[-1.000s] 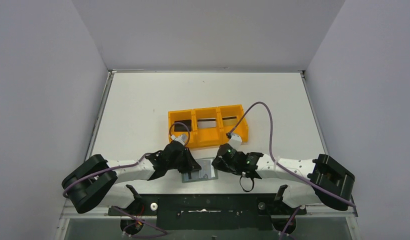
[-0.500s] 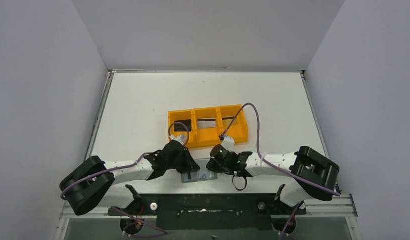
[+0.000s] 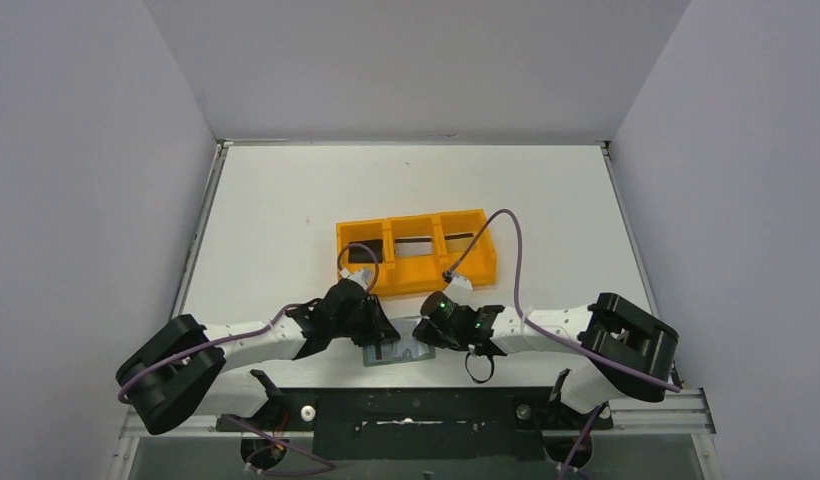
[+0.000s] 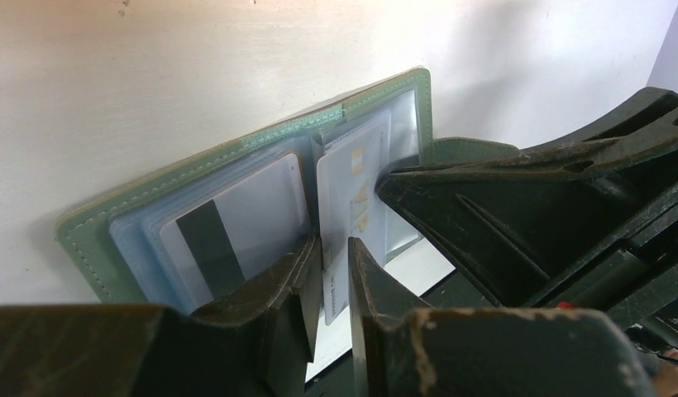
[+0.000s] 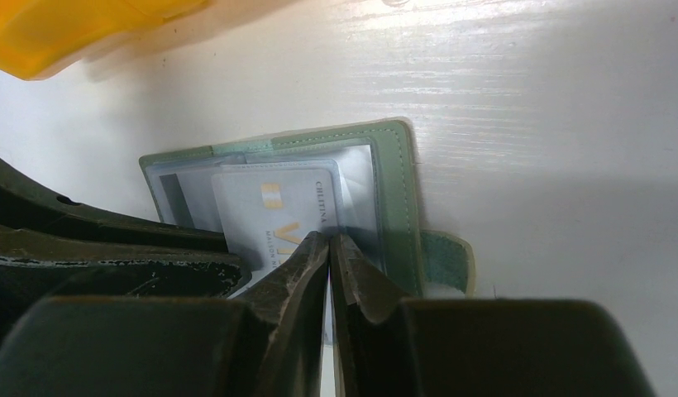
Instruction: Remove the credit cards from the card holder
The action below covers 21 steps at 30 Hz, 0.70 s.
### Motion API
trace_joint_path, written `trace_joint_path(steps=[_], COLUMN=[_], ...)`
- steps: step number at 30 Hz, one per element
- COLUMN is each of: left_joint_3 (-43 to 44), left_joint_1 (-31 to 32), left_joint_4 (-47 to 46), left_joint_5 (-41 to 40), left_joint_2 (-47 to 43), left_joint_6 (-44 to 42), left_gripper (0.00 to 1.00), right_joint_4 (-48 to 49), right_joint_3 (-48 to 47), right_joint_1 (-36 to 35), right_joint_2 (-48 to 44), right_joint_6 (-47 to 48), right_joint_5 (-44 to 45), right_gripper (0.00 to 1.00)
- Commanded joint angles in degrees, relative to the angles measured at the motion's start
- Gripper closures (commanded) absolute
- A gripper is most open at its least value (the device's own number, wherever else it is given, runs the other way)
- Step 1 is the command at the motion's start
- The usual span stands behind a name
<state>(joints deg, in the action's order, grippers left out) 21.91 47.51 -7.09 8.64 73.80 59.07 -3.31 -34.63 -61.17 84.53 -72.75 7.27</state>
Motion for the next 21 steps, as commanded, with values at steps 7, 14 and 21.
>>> trace_joint_path(steps=[7,14,21], left_joint_3=[-0.12,-0.99,-2.21], left_joint_1=[-0.51,-0.91,-1.23], left_joint_4=[1.39,1.00,0.02], left_joint_5=[1.08,0.75,2.32], left_joint_2=[-0.42,-1.82,-3.49], left_joint_6=[-1.01,-0.01,-0.52], left_gripper=[0.97,1.00,1.00], right_joint_4=[-5.26,-5.87,-6.06], right_joint_3=[2.38,2.55,2.12], right_joint_1=[-0.57,-0.21,0.00], right_joint_2=[2.28,2.05,1.94], right_joint_6=[-0.37,-0.27,0.60], right_joint_5=[0.45,0.25,0.03], right_gripper=[0.91,0.91,0.91])
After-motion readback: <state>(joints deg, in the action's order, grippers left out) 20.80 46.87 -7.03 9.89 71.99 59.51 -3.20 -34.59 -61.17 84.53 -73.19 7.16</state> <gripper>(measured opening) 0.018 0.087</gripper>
